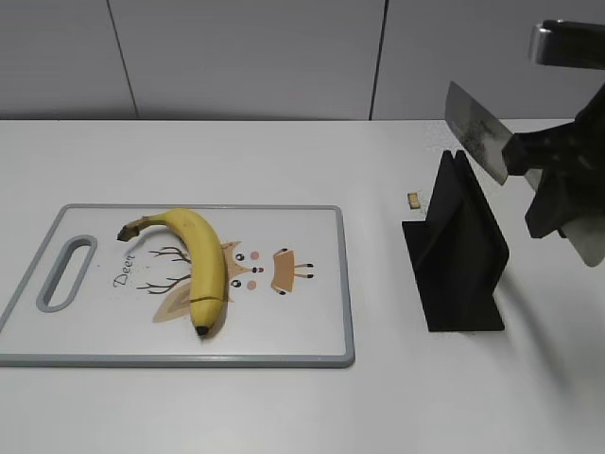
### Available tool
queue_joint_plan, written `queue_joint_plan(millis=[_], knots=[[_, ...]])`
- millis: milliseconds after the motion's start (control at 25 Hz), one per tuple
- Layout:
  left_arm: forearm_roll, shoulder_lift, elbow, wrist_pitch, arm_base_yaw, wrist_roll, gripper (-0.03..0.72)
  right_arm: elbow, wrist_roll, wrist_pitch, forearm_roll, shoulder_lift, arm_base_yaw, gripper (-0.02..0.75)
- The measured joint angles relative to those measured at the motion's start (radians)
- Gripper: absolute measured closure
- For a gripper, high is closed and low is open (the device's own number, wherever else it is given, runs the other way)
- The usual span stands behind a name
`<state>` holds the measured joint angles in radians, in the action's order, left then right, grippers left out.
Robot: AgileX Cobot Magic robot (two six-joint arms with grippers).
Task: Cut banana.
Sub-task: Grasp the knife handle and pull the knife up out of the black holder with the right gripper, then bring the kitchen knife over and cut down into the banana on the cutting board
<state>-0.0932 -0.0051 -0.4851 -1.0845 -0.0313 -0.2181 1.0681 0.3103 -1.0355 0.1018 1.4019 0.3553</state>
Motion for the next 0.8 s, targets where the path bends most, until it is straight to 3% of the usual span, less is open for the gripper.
queue_joint_plan(millis=[320,600,800], knots=[[0.000,0.000,0.000,0.000,0.000,0.000,0.135,0.002,-0.015,0.013,-0.006,-0.024,0.000,0.567],[-0.016,0.079,-0.045,0.034,0.000,-0.012,0.135,0.107,-0.316,-0.021,0.004,-0.010,0.000,0.567],[-0.107,0.250,-0.110,0.084,0.000,-0.150,0.135,0.197,-0.639,-0.043,0.115,0.013,0.000,0.567]])
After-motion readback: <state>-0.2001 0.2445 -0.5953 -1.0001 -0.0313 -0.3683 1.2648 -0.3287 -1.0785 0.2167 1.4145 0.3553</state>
